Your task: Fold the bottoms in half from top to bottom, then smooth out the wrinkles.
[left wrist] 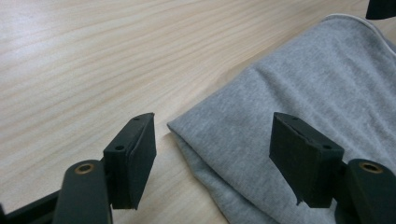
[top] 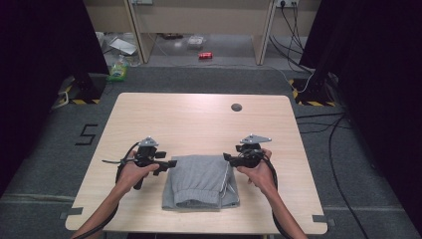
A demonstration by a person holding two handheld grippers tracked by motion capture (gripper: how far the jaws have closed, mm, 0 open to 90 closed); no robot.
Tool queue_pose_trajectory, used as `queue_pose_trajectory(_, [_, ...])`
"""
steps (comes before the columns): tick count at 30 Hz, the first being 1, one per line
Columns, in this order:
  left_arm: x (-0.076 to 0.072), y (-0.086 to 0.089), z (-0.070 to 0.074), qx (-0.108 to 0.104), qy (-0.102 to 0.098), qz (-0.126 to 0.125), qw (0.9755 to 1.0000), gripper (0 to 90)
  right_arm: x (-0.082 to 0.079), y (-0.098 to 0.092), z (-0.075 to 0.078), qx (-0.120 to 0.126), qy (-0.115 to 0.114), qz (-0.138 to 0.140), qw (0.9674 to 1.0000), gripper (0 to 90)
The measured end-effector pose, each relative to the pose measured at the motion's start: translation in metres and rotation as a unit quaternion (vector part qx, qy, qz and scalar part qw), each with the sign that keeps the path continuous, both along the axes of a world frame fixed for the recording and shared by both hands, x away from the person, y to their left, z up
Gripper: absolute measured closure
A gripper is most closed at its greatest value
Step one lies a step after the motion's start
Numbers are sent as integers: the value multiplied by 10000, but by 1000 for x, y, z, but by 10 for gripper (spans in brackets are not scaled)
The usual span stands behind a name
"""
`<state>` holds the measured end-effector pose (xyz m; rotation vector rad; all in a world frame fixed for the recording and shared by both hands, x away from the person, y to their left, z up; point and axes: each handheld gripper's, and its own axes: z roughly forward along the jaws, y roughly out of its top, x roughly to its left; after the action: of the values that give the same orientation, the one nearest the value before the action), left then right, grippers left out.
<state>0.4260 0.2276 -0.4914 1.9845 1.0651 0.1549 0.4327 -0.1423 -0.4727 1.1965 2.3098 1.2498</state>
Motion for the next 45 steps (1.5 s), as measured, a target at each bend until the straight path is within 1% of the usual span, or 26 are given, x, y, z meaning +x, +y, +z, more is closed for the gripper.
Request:
queue_pose_trajectory(3, [2, 0, -4, 27, 55, -30, 10000, 310, 1, 0, -2, -12, 29, -11, 10000, 351])
queue_pose_trajectory(6, [3, 1, -7, 40, 95, -9, 9999, 308, 1, 1, -6, -44, 93, -41, 9999, 350])
queue_pose_trajectory(11, [4, 0, -8, 27, 120, -31, 9999, 305, 2, 1, -12, -75, 181, -64, 9998, 350])
queue_pose_trajectory(15, [5, 0, -9, 25, 130, -17, 9999, 304, 3, 0, -14, -23, 231, -87, 9997, 348])
queue_pose_trajectory(18, [5, 1, -9, 7, 124, -10, 9999, 302, 4, -1, -13, 9, 204, -95, 9997, 348])
queue_pose_trajectory(22, [4, 1, -9, -2, 111, -11, 9999, 297, 5, -1, -13, 74, 235, -146, 9996, 348])
queue_pose_trajectory(30, [2, -3, -9, 25, 102, -59, 9999, 290, 6, -1, -15, 53, 226, -135, 9996, 352])
queue_pose_trajectory(35, [3, -5, -15, 99, 143, -83, 9998, 288, 6, 1, -20, -19, 270, -108, 9996, 367])
queue_pose_trajectory(39, [5, -6, -20, 49, 171, -68, 9998, 289, 6, 1, -24, -46, 319, -79, 9995, 390])
queue_pose_trajectory(42, [5, -6, -22, 22, 141, -49, 9999, 289, 7, 1, -27, -75, 335, -35, 9994, 412])
queue_pose_trajectory(44, [6, -6, -22, 27, 126, -49, 9999, 295, 7, 2, -30, -86, 386, -6, 9992, 430])
queue_pose_trajectory(45, [5, -6, -22, 18, 92, -46, 9999, 299, 7, 2, -31, -88, 395, 22, 9992, 436])
